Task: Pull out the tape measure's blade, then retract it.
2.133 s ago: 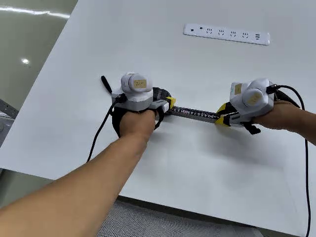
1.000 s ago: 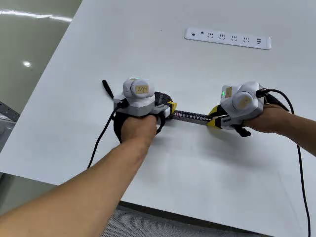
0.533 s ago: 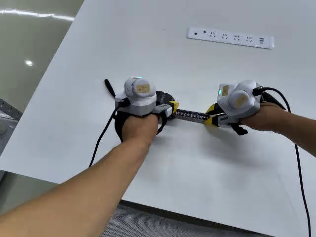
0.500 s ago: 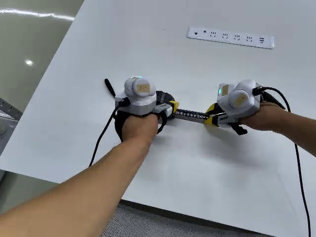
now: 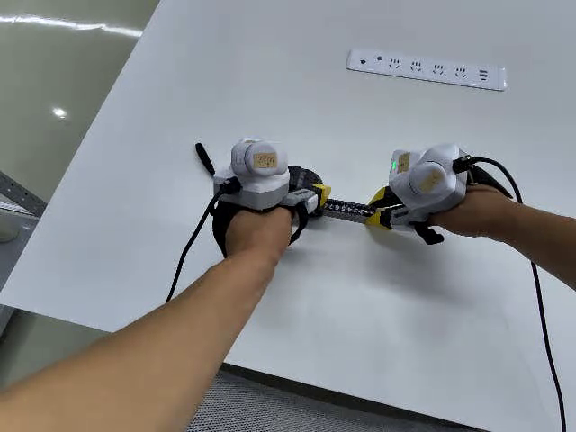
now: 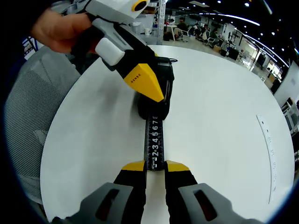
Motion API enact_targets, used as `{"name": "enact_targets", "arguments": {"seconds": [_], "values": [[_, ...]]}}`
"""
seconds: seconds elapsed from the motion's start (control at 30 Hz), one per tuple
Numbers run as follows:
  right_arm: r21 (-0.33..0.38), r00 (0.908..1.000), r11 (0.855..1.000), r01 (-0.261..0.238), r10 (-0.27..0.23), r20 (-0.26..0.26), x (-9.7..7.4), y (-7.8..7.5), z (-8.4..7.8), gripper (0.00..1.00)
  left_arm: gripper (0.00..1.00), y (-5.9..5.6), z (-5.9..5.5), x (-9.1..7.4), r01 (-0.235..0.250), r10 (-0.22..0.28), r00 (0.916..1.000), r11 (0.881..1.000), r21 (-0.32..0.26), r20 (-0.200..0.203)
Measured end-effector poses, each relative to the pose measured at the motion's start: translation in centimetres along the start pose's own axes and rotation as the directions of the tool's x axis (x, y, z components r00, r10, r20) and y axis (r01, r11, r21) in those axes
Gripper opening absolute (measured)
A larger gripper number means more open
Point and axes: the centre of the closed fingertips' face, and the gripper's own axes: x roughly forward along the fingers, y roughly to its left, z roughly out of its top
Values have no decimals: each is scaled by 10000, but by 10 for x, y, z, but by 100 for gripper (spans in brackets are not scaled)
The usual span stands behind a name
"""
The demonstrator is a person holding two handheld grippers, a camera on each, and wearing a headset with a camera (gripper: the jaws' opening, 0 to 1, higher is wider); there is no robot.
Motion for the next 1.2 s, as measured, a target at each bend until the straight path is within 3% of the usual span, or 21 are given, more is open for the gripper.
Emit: {"name": "enact_targets", "arguments": {"seconds": [1.2], "values": [[-158, 9996, 9998, 140, -136, 257, 13, -1, 26, 11, 55, 0, -1, -1, 87, -87, 10000, 9998, -160, 0]]}}
